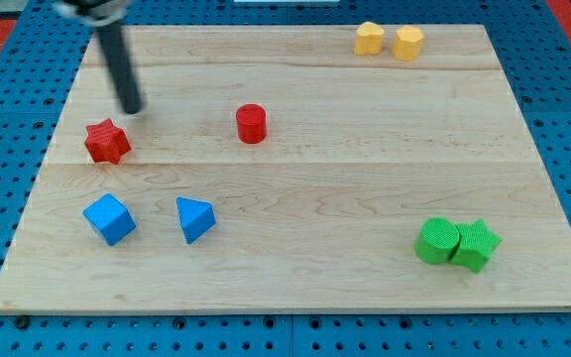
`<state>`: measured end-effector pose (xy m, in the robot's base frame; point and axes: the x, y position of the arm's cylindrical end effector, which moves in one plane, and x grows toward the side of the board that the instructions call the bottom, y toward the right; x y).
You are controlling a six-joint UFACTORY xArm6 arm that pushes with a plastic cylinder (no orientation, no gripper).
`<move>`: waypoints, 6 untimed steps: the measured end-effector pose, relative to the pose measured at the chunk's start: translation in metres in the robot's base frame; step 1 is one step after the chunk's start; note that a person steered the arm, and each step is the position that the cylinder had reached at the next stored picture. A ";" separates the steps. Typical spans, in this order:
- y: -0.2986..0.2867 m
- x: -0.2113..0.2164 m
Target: Move the red star into the red circle
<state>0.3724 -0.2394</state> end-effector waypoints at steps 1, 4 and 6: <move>-0.001 0.060; 0.094 -0.001; 0.128 -0.021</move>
